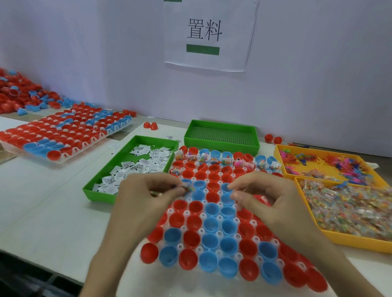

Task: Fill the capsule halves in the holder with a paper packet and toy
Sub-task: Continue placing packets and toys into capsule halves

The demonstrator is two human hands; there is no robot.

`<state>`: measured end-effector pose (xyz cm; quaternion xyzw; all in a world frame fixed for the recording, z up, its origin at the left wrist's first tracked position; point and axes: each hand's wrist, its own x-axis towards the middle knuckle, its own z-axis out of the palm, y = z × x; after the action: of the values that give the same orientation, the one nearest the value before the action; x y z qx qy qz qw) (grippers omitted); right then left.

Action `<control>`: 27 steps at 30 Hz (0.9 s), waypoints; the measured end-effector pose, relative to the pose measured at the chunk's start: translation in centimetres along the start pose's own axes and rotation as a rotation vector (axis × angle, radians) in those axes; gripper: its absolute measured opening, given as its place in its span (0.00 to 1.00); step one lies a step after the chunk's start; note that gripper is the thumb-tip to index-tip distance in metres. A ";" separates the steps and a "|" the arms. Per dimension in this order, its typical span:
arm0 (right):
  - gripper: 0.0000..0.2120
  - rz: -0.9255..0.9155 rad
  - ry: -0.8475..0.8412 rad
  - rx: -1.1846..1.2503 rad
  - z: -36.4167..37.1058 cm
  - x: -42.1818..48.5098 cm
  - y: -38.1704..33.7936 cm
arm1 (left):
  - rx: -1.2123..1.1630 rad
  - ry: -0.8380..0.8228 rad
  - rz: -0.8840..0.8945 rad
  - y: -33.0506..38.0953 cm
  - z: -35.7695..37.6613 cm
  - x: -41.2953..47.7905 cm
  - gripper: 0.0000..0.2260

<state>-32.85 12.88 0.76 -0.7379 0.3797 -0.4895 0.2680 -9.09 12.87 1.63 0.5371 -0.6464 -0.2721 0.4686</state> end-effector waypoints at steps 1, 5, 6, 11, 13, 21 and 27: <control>0.13 0.011 0.028 -0.007 -0.5 0.1 0.2 | 0.074 0.025 0.000 -0.3 -0.6 0.9 0.11; 0.11 0.052 0.094 0.012 -1.8 0.4 0.9 | 0.259 0.010 -0.090 -2.1 -1.3 3.6 0.07; 0.11 0.055 0.101 0.013 -1.9 0.4 1.0 | 0.289 0.009 -0.103 -2.5 -1.1 4.1 0.05; 0.11 0.068 0.098 0.009 -2.1 0.6 1.4 | 0.389 -0.014 -0.098 -3.5 -0.2 4.9 0.04; 0.11 0.064 0.091 0.003 -2.2 0.6 1.5 | 0.441 -0.035 -0.096 -3.9 0.0 5.1 0.04; 0.14 0.057 0.090 -0.014 -2.8 0.7 1.9 | 0.609 -0.106 -0.101 -5.0 0.7 5.7 0.02; 0.12 0.056 0.209 -0.060 -5.0 1.0 2.2 | 0.842 -0.182 -0.100 -3.4 1.7 6.9 0.05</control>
<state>-37.88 10.66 1.46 -0.6796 0.4403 -0.5446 0.2185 -9.02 5.15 0.14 0.6861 -0.7127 -0.0533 0.1359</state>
